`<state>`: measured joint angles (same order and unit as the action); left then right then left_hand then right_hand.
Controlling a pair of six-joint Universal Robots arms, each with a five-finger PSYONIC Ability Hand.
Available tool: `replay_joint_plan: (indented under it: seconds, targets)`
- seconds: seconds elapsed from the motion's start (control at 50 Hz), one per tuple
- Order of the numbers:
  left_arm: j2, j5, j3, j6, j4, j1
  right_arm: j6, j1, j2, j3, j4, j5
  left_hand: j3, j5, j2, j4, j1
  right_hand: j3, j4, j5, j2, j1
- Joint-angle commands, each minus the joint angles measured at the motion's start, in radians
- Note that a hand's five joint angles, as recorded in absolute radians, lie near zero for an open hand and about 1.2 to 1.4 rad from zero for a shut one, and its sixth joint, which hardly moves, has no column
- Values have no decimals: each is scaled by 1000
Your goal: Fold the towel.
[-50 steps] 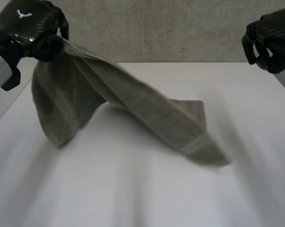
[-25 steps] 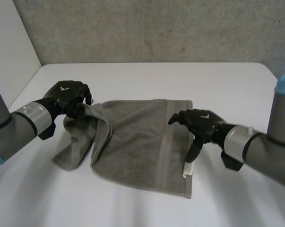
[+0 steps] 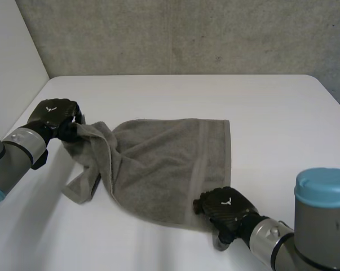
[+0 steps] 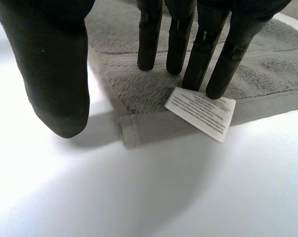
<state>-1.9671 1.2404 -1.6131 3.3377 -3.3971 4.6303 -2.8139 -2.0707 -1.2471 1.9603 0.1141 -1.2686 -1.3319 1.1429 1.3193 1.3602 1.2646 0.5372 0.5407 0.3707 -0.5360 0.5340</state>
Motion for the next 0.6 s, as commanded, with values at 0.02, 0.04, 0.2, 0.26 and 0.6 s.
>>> replay_joint_plan:
  seconds: [0.02, 0.04, 0.2, 0.26, 0.6]
  targets:
    - [-9, -1, -5, -1, -8, -2, 42, 1, -17, 74, 97, 8, -64, 79, 77, 36, 132, 47, 43, 39, -48, 50]
    - [-10, -1, -8, -1, -8, -2, 44, 1, -17, 81, 113, 8, -64, 79, 77, 36, 132, 73, 70, 65, -74, 76]
    - [-9, -1, -28, -1, -24, -4, 45, 1, -17, 83, 138, 17, -64, 79, 77, 36, 132, 117, 114, 109, -119, 121]
    - [-7, -1, -36, -1, -25, -4, 45, 1, -17, 80, 136, 17, -64, 79, 77, 36, 132, 114, 111, 106, -116, 118]
    - [-4, -1, -50, -3, -36, -7, 68, 0, -34, 83, 160, 12, -64, 79, 77, 36, 132, 120, 117, 112, -121, 123]
